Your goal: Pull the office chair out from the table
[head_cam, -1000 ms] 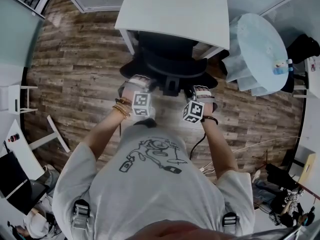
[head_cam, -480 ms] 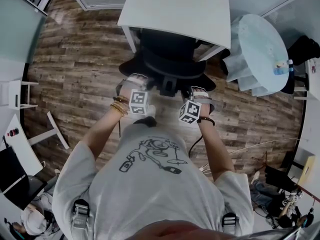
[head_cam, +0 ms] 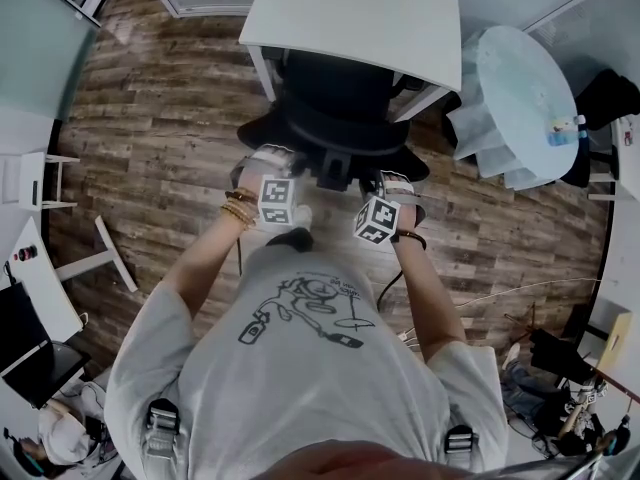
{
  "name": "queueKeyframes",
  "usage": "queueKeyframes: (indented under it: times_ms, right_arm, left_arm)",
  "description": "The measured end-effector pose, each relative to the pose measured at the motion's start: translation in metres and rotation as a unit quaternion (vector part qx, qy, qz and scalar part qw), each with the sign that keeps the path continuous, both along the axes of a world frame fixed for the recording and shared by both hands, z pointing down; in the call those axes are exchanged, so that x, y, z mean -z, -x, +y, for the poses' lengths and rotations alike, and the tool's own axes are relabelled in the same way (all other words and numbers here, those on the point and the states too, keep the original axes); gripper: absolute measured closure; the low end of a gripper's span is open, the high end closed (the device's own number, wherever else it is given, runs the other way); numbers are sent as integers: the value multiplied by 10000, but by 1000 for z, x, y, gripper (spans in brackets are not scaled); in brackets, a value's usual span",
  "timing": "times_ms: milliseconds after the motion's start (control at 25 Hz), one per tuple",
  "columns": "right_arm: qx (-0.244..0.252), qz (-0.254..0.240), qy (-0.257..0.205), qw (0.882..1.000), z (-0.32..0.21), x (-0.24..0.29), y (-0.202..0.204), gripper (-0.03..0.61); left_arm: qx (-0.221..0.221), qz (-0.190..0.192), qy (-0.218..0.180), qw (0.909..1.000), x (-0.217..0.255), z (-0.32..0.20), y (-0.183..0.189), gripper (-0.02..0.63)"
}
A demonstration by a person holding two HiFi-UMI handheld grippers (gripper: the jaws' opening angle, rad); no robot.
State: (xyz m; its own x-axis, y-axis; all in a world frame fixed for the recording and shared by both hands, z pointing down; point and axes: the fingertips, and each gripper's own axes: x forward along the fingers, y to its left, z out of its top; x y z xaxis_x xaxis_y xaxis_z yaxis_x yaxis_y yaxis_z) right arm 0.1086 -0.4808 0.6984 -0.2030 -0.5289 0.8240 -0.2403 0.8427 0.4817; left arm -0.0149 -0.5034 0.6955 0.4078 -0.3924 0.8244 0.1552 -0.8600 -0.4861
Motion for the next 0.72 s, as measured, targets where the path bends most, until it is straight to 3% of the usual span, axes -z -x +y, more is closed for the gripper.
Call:
queueKeyframes:
  times_ms: [720]
  right_arm:
    - [1,-70,26,10000,83,0,-20,474]
  left_arm:
    - [161,-47,221,9996,-1,88,-19,523]
